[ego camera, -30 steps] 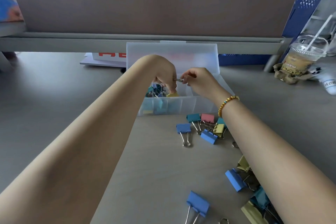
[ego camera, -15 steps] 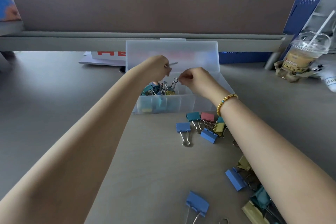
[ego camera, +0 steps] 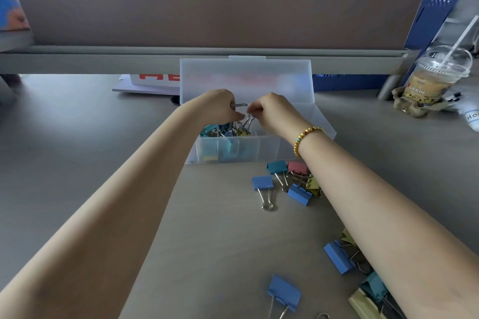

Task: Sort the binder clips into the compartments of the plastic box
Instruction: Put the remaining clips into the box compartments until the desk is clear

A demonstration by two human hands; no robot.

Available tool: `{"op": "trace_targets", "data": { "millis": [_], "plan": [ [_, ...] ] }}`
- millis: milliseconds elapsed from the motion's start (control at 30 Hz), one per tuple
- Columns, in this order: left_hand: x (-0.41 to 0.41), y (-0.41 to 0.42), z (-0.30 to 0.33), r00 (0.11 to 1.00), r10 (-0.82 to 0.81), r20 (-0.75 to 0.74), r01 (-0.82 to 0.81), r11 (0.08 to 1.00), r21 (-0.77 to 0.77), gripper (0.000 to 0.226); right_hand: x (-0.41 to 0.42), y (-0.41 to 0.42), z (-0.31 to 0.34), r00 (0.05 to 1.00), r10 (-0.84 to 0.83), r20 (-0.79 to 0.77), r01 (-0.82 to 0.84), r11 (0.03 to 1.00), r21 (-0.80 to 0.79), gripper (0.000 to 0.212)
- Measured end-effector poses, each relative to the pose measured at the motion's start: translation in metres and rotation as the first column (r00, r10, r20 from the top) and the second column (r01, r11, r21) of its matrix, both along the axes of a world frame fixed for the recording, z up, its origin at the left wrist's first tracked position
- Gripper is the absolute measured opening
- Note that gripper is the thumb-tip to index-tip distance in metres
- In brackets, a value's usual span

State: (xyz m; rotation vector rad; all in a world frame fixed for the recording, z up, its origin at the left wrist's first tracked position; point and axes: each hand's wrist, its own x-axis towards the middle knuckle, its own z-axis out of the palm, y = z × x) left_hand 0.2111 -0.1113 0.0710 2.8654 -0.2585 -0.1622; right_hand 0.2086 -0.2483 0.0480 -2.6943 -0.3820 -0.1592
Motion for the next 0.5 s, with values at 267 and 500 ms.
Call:
{"op": "trace_targets", "data": {
  "millis": [267, 500],
  "plan": [
    [-0.007, -0.003, 0.002, 0.999, 0.022, -0.028, -0.025, 0.993, -0.119, 0.021, -0.009, -0.013, 0.014, 0.985, 0.064, -0.162, -0.001, 0.933, 0.361, 0.032],
    [-0.013, -0.01, -0.005, 0.99, -0.014, 0.139, 0.073, 0.901, -0.428, 0.031, -0.005, -0.011, 0.014, 0.983, -0.099, -0.152, 0.162, 0.861, 0.482, 0.029]
  ]
}}
